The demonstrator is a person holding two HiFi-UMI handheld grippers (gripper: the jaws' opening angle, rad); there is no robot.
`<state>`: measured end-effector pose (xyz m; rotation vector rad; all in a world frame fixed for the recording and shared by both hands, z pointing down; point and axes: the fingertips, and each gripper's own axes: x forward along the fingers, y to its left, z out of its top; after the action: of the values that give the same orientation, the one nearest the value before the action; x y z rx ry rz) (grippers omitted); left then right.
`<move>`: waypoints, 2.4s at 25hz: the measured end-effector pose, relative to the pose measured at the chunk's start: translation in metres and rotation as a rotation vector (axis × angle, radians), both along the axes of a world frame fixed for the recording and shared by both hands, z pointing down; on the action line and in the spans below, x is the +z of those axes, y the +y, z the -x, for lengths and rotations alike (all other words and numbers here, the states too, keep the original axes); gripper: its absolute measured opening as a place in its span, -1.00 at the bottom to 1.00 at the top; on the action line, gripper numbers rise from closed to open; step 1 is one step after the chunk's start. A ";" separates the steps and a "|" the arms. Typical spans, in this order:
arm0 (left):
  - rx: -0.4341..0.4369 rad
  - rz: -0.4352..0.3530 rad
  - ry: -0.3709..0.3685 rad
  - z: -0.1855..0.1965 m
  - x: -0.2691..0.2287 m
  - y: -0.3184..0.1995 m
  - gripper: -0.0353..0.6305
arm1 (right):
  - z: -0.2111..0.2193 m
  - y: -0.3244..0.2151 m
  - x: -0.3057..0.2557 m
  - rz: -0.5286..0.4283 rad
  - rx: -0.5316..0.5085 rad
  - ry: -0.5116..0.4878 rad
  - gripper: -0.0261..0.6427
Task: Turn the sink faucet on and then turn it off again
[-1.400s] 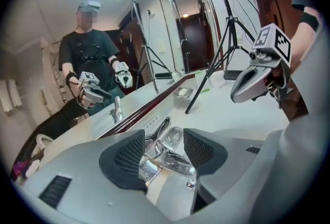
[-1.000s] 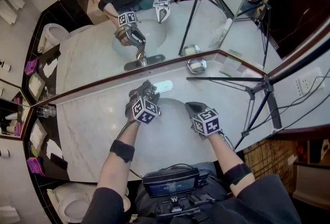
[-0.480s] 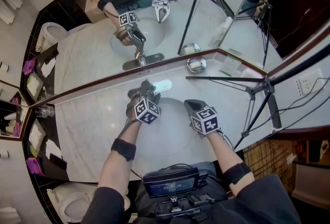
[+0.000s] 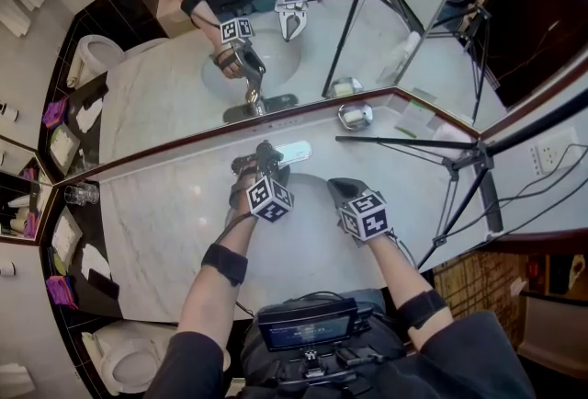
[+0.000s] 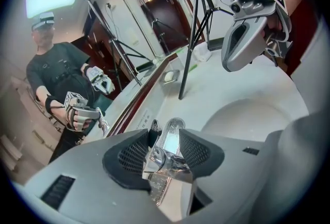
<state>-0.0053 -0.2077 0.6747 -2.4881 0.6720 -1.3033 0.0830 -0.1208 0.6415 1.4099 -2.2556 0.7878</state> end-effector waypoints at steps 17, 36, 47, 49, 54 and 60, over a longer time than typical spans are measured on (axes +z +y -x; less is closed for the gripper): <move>0.061 -0.022 -0.056 -0.008 0.012 0.015 -0.42 | 0.002 -0.001 0.000 0.000 -0.004 -0.009 -0.85; 0.077 -0.001 -0.095 -0.010 0.019 0.023 -0.51 | -0.003 0.004 -0.001 -0.004 0.001 -0.016 -0.85; 0.035 -0.015 -0.047 0.023 -0.014 0.052 -0.64 | 0.011 0.007 -0.010 -0.030 -0.026 -0.027 -0.85; -0.016 -0.026 -0.005 0.034 -0.027 0.054 -0.80 | 0.016 0.008 -0.013 -0.036 -0.038 -0.027 -0.85; -0.158 0.034 0.178 0.056 -0.060 0.064 -0.89 | 0.024 0.010 -0.022 -0.057 -0.057 -0.023 -0.85; -0.324 0.163 0.448 0.082 -0.097 0.079 -0.89 | 0.027 0.014 -0.032 -0.074 -0.067 -0.018 -0.85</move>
<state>-0.0872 -0.1288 0.5777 -2.9329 1.1511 -0.9181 0.0557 -0.1070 0.6094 1.3569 -2.3554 0.7051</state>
